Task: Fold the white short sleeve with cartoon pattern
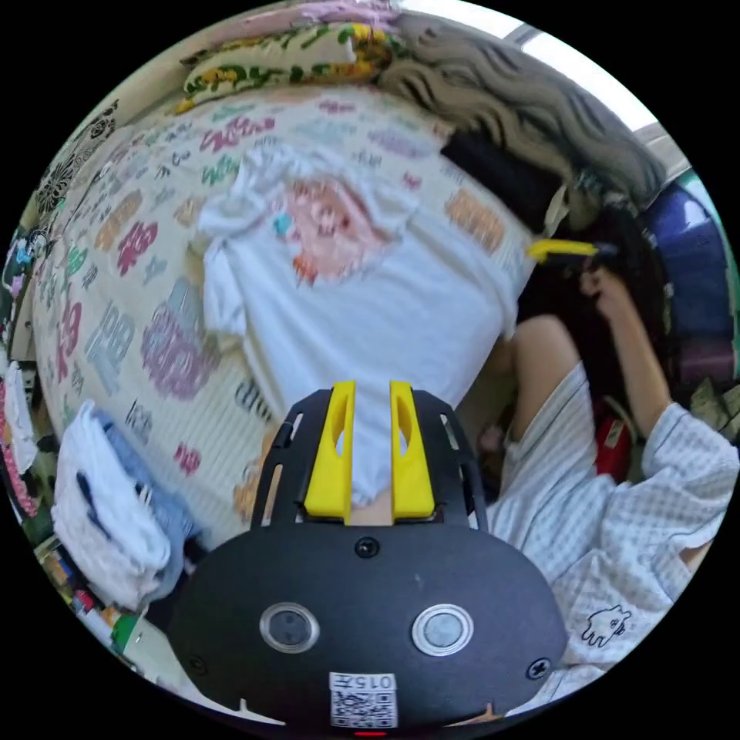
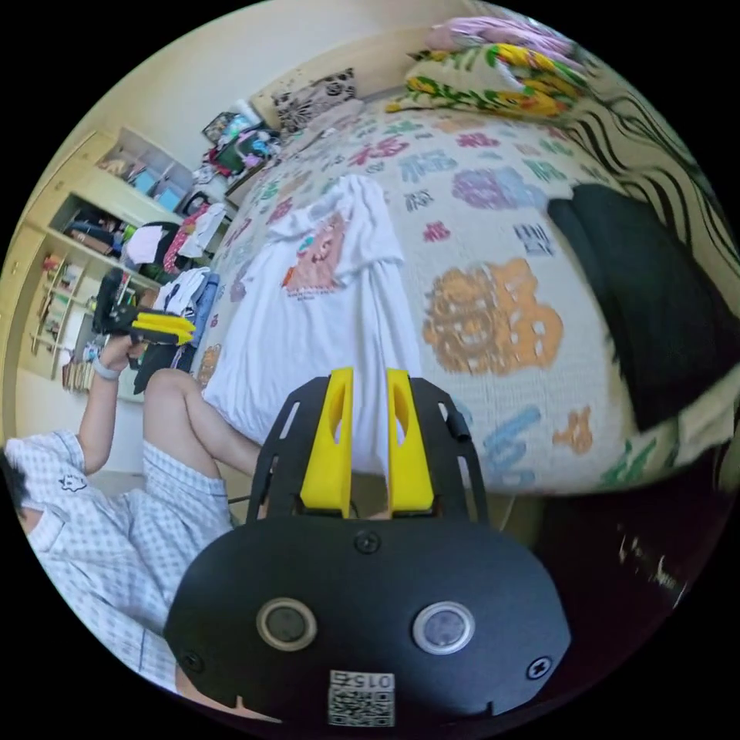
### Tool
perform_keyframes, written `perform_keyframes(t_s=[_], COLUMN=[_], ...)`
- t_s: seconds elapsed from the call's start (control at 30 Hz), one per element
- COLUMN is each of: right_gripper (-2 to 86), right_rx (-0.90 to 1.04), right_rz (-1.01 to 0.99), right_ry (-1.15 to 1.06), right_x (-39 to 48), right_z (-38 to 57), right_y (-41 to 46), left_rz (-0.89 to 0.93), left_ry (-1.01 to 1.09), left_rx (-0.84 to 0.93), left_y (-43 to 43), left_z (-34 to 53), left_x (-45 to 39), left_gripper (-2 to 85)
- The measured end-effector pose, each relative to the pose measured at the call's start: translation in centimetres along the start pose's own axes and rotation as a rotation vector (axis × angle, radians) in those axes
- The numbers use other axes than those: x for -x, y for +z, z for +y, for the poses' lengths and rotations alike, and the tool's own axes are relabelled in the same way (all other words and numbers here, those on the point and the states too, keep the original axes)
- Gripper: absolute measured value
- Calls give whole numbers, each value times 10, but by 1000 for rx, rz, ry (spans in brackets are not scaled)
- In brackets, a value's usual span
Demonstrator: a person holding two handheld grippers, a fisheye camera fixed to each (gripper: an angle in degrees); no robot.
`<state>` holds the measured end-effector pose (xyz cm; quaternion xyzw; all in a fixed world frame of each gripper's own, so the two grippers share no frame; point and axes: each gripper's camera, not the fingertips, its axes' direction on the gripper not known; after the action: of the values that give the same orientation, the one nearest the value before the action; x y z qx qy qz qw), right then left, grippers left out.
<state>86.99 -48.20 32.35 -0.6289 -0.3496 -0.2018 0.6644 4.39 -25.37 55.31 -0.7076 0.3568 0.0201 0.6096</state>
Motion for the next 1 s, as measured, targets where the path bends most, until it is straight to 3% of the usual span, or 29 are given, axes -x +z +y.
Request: perform_keyframes(t_s=[0.13,0.27,0.43,0.5,0.67,0.83,1.0], right_gripper=[79,81,80,80,91,127,98], right_rx=[17,-2,4,-16,-101,-133,-268], right_rz=[18,-87,2,-6,-7,12,35], right_ry=[-34,-19,-38,-33,-68,-173,-195], right_x=[9,12,20,22,46,109,169], right_z=[-53,-68,-58,-52,-50,-74,-91], right_y=[29,38,25,16,-9,-28,-66], left_rz=[85,179,274,381,537,481,428], left_ry=[-108,-214,-415,-400,-367,-277,-277], left_rx=[-147,-82,-77,-157,-375,-389,-379], left_y=[11,62,87,66,-6,-62,-107], left_z=[-59,-120,-145,-147,-149,-158,-143], left_x=[11,24,53,66,85,86,83], left_gripper=[93,108,72,23,4,0,0])
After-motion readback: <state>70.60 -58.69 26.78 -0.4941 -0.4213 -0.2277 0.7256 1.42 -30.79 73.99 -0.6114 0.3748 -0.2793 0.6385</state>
